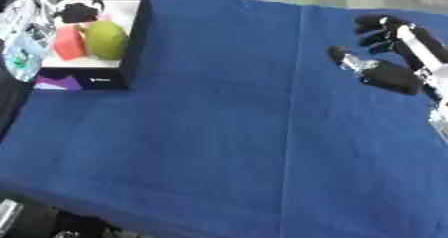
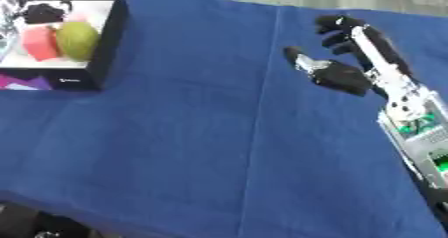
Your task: Pick up the objects with one hand, pass them to the other hand, and then place them into the box on the other side of the table.
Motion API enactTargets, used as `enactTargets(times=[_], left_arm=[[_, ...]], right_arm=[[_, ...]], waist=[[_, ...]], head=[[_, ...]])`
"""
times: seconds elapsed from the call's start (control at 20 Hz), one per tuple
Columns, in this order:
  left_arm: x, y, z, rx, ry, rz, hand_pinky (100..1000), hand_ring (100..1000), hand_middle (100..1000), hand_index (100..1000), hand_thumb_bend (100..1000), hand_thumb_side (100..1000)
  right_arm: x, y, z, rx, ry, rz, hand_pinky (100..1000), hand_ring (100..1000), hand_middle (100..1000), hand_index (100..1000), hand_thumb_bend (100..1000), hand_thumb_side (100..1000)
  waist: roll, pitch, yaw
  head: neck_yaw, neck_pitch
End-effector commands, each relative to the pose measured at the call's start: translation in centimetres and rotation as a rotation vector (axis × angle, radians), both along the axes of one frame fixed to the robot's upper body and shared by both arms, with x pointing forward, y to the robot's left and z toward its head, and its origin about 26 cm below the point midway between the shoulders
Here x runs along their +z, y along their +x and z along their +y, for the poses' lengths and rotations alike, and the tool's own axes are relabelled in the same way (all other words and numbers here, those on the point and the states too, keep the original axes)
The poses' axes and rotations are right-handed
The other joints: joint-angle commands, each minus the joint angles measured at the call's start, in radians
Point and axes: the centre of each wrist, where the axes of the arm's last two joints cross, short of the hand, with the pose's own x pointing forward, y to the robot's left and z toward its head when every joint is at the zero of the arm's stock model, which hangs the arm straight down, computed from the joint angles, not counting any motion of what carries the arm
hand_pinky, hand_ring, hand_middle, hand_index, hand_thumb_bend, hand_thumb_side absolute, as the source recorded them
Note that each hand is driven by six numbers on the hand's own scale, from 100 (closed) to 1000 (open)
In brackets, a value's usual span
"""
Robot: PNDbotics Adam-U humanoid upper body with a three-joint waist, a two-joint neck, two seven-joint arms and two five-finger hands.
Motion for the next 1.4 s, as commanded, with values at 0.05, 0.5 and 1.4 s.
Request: enactTargets(times=[0.05,0.5,1.4], left_arm=[[2.6,-2.2,-0.1,-0.107,-0.136,-0.267,888,680,650,741,100,671],[0.7,-5.3,-1.7,-0.432,-0.516,-0.57,907,661,636,744,100,755],[-4.3,-6.4,-2.6,-0.52,-0.784,-0.651,916,696,688,797,172,827]], right_arm=[[2.0,-0.5,-1.0,-0.024,0.053,-0.071,747,764,769,860,287,494],[4.0,-2.0,-4.3,-0.079,0.296,-0.174,719,742,739,826,342,319],[3.3,-2.9,-10.2,-0.221,0.566,-0.211,720,779,756,827,198,407]], waist=[[0.006,-0.031,0.0],[0.004,-0.046,-0.012],[0.009,-0.032,-0.025]], head=[[-0.033,0.011],[-0.129,0.012],[-0.17,0.002]])
